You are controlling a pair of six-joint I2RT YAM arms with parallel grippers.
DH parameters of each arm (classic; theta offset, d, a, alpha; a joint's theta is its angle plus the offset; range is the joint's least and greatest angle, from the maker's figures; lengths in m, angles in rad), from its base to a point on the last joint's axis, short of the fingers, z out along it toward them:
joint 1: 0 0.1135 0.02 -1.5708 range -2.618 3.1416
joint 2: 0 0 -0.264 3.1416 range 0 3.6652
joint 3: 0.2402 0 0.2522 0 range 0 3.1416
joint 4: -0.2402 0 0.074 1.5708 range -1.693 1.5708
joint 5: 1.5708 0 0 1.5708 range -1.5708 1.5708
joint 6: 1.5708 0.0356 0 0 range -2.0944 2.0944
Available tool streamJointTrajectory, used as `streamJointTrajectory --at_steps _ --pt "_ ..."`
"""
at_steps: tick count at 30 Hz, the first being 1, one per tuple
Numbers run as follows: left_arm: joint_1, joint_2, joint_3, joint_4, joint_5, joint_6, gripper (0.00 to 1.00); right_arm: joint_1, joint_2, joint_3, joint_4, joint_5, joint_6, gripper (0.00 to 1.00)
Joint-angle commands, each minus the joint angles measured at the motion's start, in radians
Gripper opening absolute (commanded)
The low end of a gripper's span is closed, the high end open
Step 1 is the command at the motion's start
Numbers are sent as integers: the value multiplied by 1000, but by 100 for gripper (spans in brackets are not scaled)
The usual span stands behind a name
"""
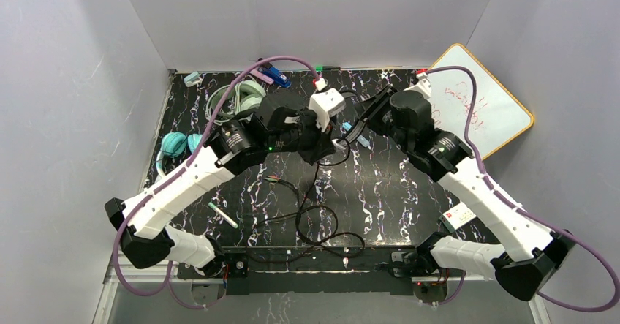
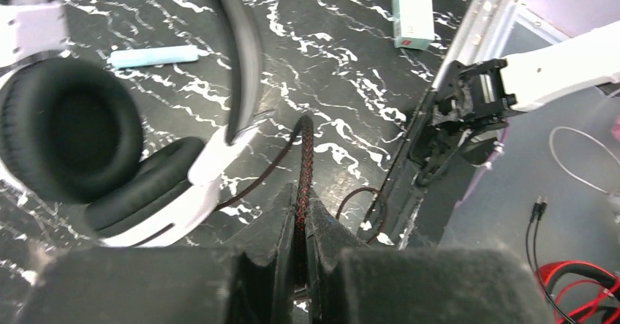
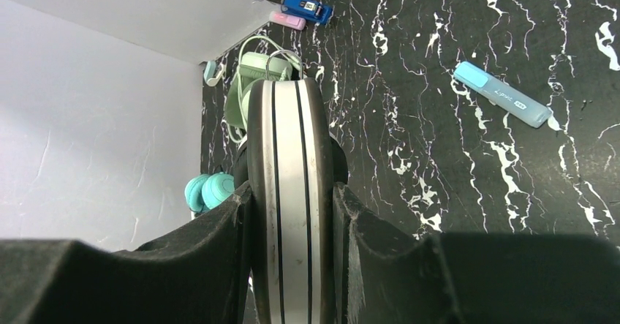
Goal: Wrap the headphones
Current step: Wrap the headphones cable around the headphones.
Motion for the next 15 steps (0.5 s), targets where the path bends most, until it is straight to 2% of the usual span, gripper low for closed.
streamJointTrajectory --at_steps 1,6,13,15 --pt "-30 -6 19 64 64 -10 2 -4 14 84 153 -8 75 15" --pt "-32 44 64 73 50 9 2 -4 17 67 165 -33 89 14" --pt "-32 95 106 48 -37 38 3 -4 -5 60 153 -69 98 13" --pt "-30 106 125 25 -103 40 3 -4 -15 57 142 -78 99 13"
